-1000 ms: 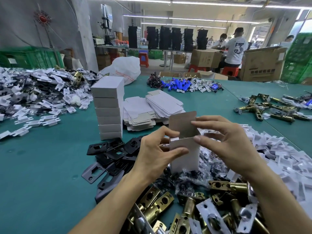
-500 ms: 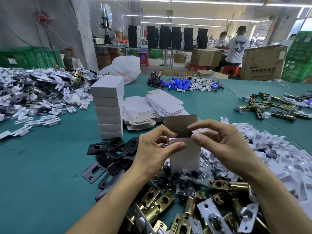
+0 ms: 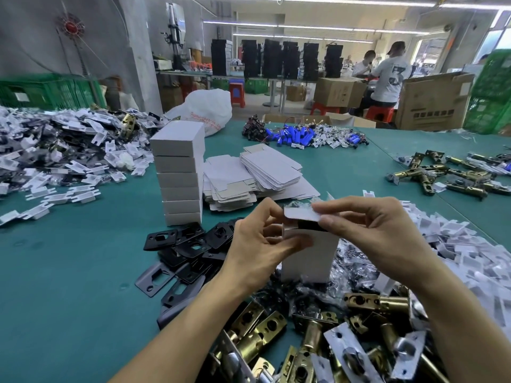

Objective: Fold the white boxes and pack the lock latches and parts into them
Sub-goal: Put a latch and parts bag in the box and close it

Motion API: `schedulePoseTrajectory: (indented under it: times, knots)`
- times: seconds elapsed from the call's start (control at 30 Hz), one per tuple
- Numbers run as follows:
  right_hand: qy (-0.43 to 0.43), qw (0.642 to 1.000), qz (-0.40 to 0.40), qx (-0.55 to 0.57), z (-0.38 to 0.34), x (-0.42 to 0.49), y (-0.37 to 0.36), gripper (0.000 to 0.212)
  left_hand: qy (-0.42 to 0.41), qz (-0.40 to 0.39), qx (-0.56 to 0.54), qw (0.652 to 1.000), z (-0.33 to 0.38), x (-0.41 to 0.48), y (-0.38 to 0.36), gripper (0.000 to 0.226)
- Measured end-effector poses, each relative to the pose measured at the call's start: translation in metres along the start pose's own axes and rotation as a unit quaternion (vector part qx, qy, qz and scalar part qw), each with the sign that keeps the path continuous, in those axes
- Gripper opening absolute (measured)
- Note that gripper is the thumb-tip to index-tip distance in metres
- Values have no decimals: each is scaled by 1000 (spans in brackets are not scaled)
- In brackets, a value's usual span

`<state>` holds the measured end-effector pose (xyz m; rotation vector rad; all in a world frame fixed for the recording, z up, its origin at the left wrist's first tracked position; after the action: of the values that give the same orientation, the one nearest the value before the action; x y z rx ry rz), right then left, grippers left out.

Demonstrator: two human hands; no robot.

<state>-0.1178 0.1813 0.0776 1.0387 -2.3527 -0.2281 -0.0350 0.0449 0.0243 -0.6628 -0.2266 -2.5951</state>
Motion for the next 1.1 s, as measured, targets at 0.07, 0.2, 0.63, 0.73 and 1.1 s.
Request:
schedulePoseTrajectory:
  times: [0.07,0.2,0.63,0.73,1.1]
  knots:
    - [-2,1000,10,-12,0,-1,1,23,-6,2,6,1000,1,0,0,32]
    - [0,1000,18,-16,-1,-1,0,19,-18,16,14,1000,5,-1,2,28]
    - [4,994,53,-94,1,-1,5,21,-24,84,9,996,10,0,10,23]
    - [9,994,52,-99,2,-1,6,17,-33,75,29,996,12,1,8,16]
    - [-5,991,46,-127,8,-1,7,10,5,60,10,998,8,8,9,20]
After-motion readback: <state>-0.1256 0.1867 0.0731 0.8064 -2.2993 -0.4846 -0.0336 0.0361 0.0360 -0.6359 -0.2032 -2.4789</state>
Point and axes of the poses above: each hand's wrist, its own x-axis towards the middle knuckle, its own y-axis out of the back of the hand, z = x × y, the point moved 8 cm from there along x, towards the middle knuckle
